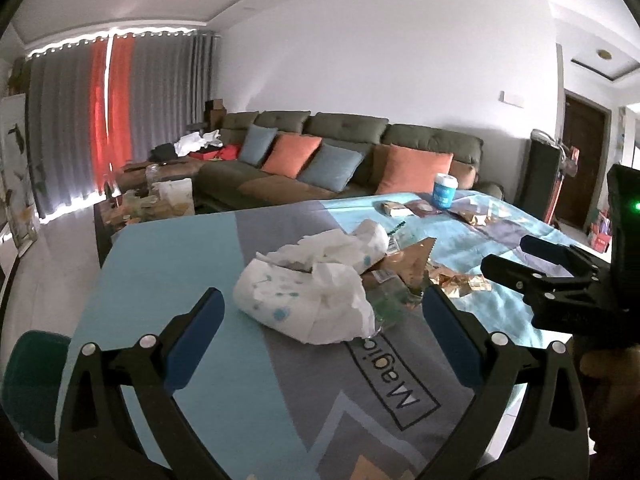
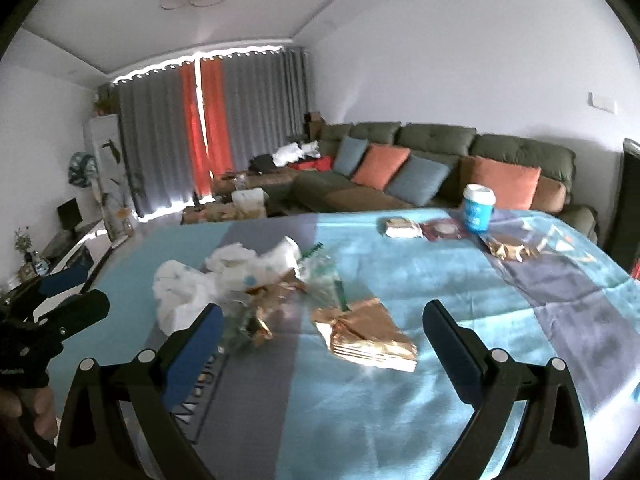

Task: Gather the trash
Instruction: 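Return both tools to the table and reach toward the gold foil wrapper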

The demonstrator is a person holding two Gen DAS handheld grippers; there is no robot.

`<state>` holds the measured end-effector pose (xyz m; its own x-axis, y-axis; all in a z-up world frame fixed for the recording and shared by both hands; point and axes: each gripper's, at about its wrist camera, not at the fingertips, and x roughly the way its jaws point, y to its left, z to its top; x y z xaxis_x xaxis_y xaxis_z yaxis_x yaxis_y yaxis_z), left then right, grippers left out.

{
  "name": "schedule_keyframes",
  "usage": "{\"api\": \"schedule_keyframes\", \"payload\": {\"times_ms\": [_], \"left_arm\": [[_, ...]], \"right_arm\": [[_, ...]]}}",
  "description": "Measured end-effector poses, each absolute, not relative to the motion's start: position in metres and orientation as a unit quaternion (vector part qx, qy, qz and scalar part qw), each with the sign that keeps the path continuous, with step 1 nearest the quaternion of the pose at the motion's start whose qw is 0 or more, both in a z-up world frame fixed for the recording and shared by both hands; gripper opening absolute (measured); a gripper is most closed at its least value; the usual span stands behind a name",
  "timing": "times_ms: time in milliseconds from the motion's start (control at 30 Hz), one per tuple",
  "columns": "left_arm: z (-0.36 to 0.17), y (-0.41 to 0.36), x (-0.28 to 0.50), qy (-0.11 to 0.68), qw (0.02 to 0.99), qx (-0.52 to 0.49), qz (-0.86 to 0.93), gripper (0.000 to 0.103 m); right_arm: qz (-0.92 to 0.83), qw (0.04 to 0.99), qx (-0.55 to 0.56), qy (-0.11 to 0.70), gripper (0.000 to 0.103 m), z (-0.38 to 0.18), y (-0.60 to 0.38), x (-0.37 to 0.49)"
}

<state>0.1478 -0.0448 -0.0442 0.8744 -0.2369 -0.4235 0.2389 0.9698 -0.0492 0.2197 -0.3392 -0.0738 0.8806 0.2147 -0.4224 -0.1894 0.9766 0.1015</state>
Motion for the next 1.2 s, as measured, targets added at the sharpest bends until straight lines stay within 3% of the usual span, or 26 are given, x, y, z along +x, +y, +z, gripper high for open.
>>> {"api": "schedule_keyframes", "payload": {"times_ms": [367,867,1033,1133,1200], "left_arm": [[-0.057,-0.069,0.189,0.236,0.961,0.021,-0.141,0.096],[-0.084,-0.082,0.232,0.297,0.943,0.019,-0.148,0.073],[-0.089,-0.084,0.240,0.311,0.938,0.018,-0.150,0.069],[-0.091,-0.085,0.242,0.314,0.937,0.019,-0.153,0.067],[-0.091,-0.086,0.243,0.314,0.937,0.018,-0.153,0.065]], "right_arm": [[0.087,0.962,0.047,0.255,0.096,-0.090,-0.352,0.237],[0.071,0.953,0.032,0.293,0.093,-0.106,-0.351,0.265],[0.074,0.949,-0.003,0.305,0.081,-0.110,-0.342,0.269],[0.071,0.946,-0.012,0.317,0.064,-0.115,-0.341,0.273],[0.070,0.944,-0.016,0.322,0.059,-0.117,-0.340,0.275]]}}
